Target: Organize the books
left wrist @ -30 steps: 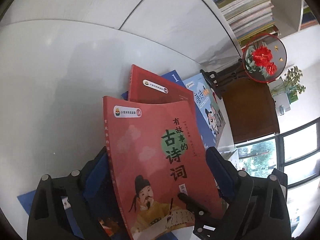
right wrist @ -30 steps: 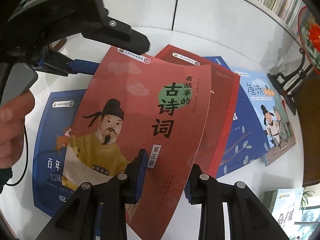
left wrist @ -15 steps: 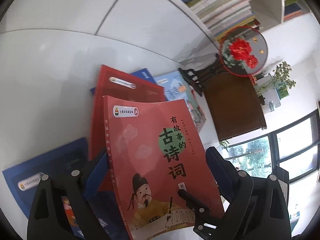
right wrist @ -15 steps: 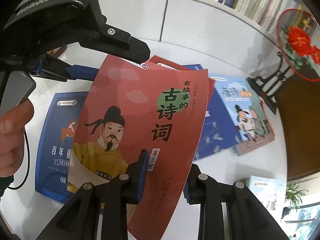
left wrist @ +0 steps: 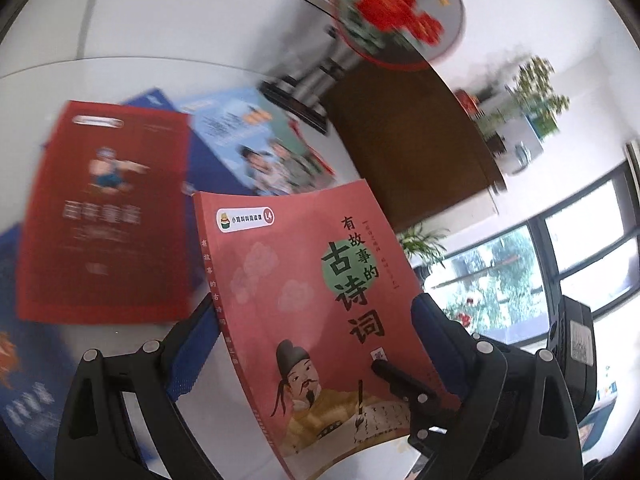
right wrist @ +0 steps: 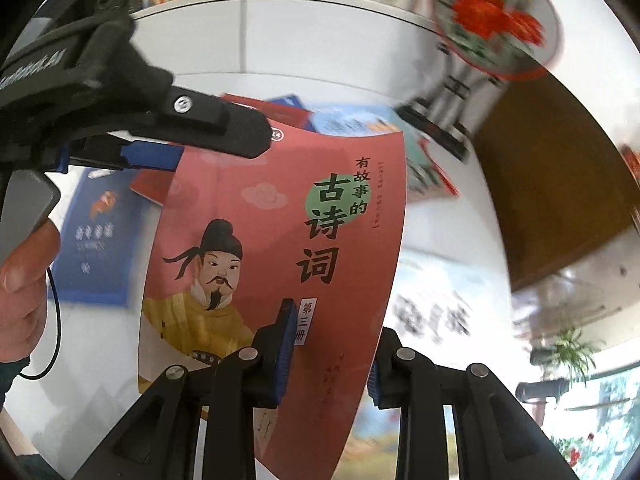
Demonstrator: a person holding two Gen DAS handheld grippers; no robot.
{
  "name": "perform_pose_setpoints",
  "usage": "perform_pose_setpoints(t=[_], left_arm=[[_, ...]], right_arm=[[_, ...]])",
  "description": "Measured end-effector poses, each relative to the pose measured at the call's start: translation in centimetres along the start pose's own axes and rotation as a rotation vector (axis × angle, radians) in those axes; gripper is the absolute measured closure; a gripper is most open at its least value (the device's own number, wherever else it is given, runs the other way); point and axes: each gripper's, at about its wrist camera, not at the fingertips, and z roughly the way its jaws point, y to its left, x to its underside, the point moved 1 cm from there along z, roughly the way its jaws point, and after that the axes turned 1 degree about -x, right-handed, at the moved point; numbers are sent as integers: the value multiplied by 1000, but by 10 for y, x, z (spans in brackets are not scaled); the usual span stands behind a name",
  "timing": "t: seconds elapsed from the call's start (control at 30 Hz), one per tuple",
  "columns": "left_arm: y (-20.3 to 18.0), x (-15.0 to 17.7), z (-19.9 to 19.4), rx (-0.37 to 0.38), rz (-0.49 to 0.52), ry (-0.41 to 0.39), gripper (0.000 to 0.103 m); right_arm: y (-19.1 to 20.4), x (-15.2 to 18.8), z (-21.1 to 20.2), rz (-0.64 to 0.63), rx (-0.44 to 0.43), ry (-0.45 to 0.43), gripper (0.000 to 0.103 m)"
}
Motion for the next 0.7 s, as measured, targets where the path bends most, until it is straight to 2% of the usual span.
perform_pose_setpoints(t=[0.27, 0.43, 0.7], left_arm=[[-57, 17, 56, 16, 30, 53, 11], [-74, 27, 69, 3, 46, 59, 11], [-82, 42, 85, 3, 15, 69, 11]], right_arm=[[-63, 43, -1, 30, 31, 42, 74], [-81, 59, -2, 51, 26, 40, 74], [-92, 79, 3, 50, 13, 51, 74]])
